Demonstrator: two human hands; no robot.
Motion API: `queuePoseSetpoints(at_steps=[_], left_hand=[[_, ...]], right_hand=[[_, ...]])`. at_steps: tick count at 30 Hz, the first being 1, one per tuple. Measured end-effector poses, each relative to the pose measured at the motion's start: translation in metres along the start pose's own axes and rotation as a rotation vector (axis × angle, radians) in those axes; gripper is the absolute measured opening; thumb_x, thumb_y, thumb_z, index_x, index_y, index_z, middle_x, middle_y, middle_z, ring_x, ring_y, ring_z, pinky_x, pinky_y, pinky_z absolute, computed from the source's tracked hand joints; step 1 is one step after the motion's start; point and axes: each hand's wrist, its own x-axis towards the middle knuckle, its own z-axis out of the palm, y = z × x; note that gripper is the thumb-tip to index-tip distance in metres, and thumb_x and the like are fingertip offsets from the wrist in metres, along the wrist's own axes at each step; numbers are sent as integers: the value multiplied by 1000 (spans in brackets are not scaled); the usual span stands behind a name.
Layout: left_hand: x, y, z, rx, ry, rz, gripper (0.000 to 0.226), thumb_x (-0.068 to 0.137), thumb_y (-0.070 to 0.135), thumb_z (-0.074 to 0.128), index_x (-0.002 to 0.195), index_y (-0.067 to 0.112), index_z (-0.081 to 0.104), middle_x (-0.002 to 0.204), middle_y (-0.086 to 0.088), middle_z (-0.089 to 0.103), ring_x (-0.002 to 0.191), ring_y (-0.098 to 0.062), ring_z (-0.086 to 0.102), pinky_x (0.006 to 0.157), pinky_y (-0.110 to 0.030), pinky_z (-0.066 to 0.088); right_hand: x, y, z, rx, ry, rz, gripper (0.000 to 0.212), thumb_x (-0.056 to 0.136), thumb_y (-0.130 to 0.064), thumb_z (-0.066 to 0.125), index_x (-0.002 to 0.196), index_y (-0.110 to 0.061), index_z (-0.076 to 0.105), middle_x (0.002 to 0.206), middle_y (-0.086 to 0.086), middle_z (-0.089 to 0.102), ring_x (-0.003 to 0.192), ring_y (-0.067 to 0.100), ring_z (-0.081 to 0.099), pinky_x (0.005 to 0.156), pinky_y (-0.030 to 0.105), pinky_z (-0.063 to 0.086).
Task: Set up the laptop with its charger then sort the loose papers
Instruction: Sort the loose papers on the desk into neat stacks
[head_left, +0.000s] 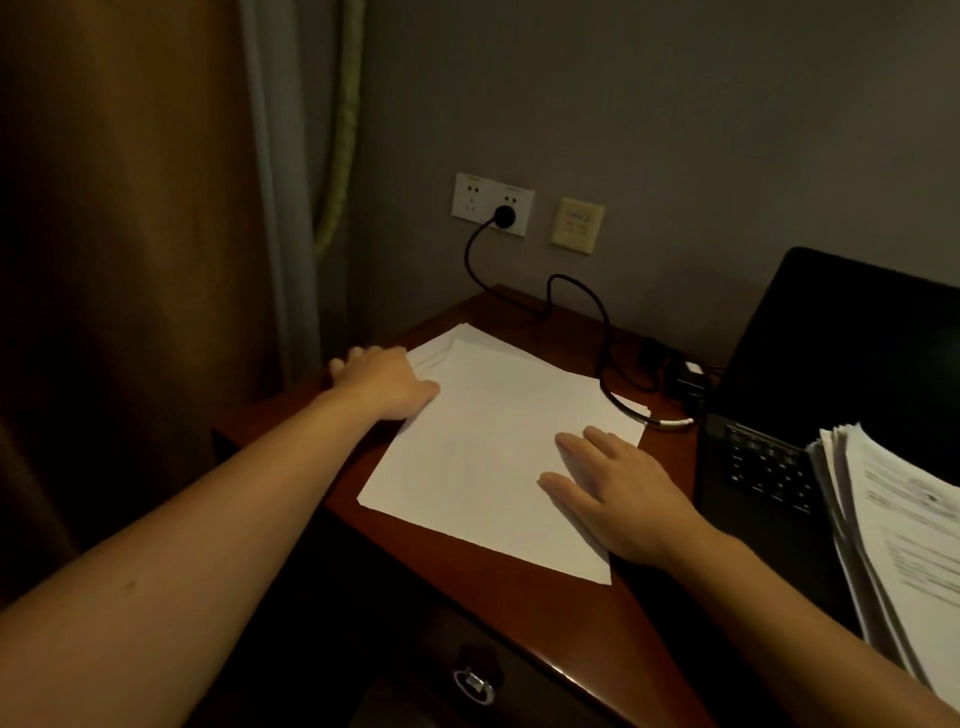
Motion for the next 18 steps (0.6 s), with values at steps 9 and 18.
queuePoseSetpoints(at_steps=[9,18], left_hand=[[17,0,-36,-548,-220,-104,36,92,24,70,120,5,57,94,-8,53,83,-22,56,72,-29,47],[-7,-9,-20,-1457,-424,-142,40,88,11,71,127,8,64,113,-15,72,96,-28,71,80,-39,59]], right_hand=[[1,2,-1,-43,-41,60,97,74,-88,-2,158,-41,11,168,-4,10,154,25,13,123,45,17],[2,4,9,-14,-4,76,97,74,-91,-5,158,-43,8,169,-5,5,155,23,7,125,47,11]])
